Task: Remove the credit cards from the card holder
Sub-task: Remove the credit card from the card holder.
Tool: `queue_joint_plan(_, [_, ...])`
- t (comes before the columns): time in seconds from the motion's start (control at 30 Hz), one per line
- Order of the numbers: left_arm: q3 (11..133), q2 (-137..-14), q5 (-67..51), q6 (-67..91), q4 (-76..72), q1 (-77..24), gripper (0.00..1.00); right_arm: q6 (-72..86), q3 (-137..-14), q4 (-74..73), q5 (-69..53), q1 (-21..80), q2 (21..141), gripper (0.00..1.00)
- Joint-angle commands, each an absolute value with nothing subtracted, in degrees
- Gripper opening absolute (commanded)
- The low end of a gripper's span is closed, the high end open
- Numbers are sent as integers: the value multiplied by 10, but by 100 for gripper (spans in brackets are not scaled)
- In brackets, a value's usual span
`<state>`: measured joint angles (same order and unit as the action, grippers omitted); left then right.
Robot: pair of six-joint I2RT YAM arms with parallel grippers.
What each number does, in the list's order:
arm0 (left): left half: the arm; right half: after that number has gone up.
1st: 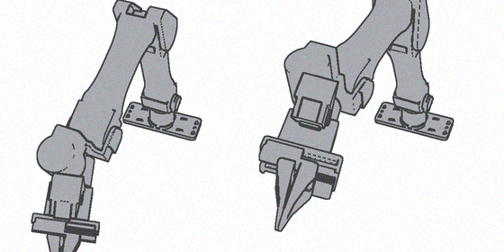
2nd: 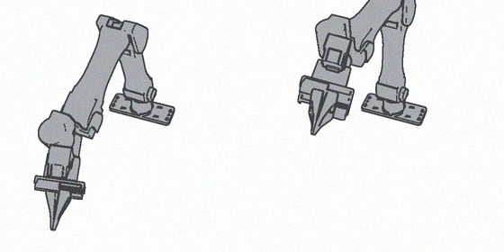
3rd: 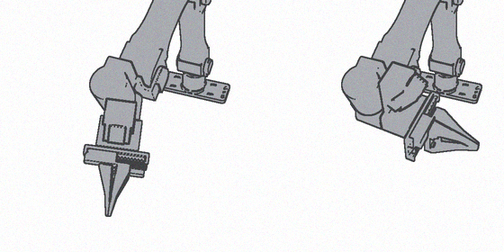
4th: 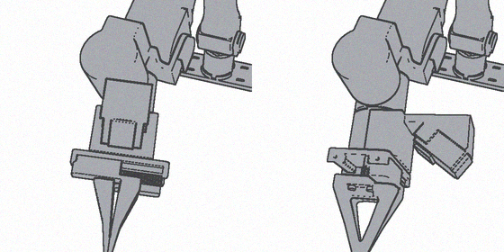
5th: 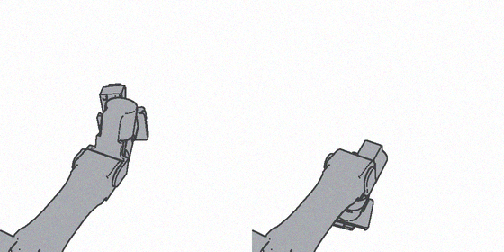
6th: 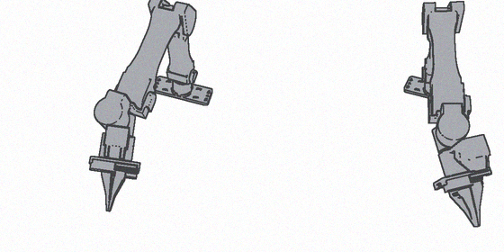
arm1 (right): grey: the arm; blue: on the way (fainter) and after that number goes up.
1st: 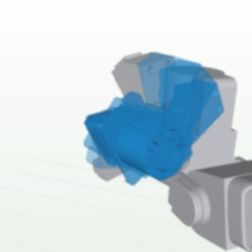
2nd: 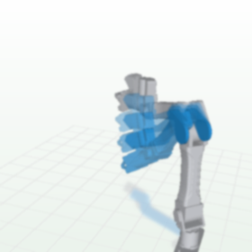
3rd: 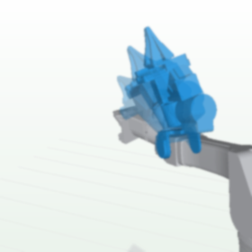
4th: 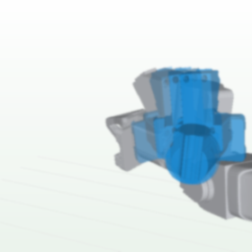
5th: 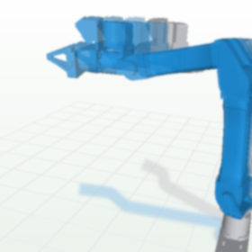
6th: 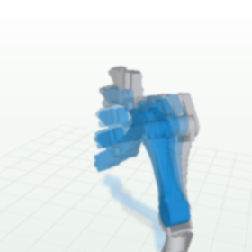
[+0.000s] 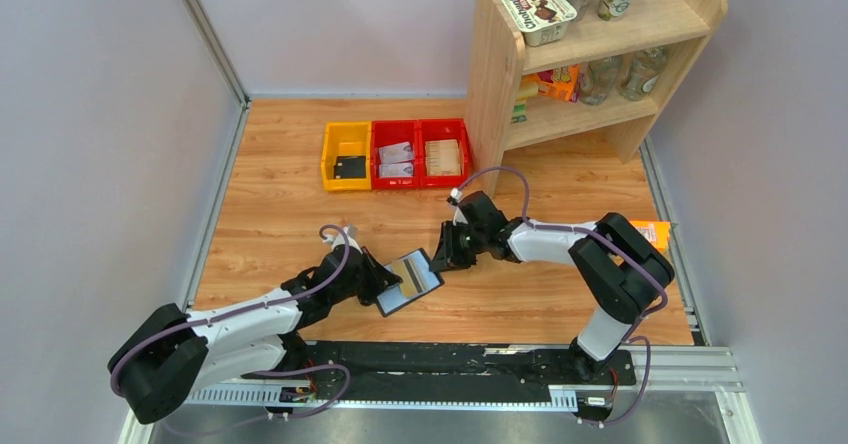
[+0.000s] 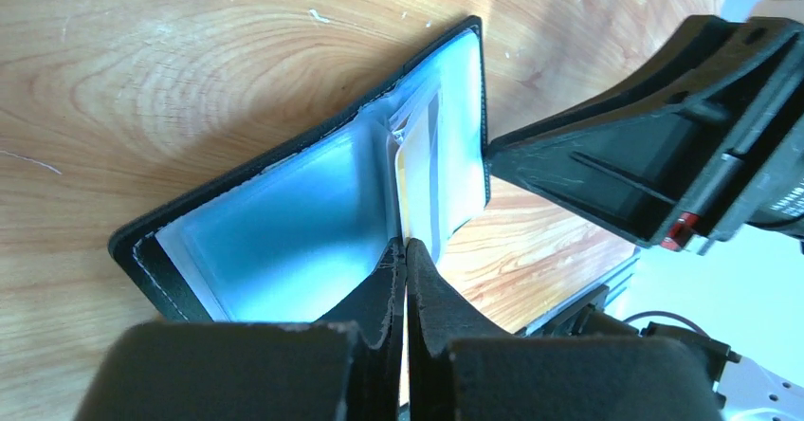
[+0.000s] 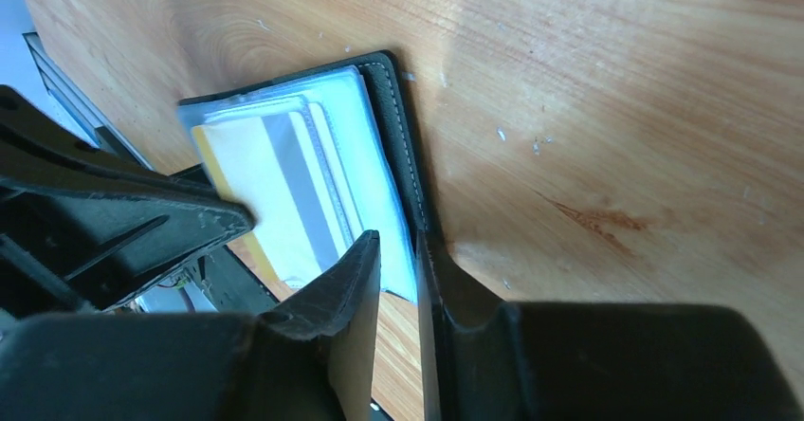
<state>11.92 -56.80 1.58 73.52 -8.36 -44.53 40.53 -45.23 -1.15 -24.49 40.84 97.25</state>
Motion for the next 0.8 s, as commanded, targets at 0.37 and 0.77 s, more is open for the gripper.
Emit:
queue_joint_plan(0.37, [110, -596, 18, 741, -88, -445, 0, 420, -511, 69, -306, 444, 1019, 17])
queue_joint_plan(0.77, [68, -570, 24, 795, -97, -445, 0, 434, -470, 28, -255, 420, 1058, 9])
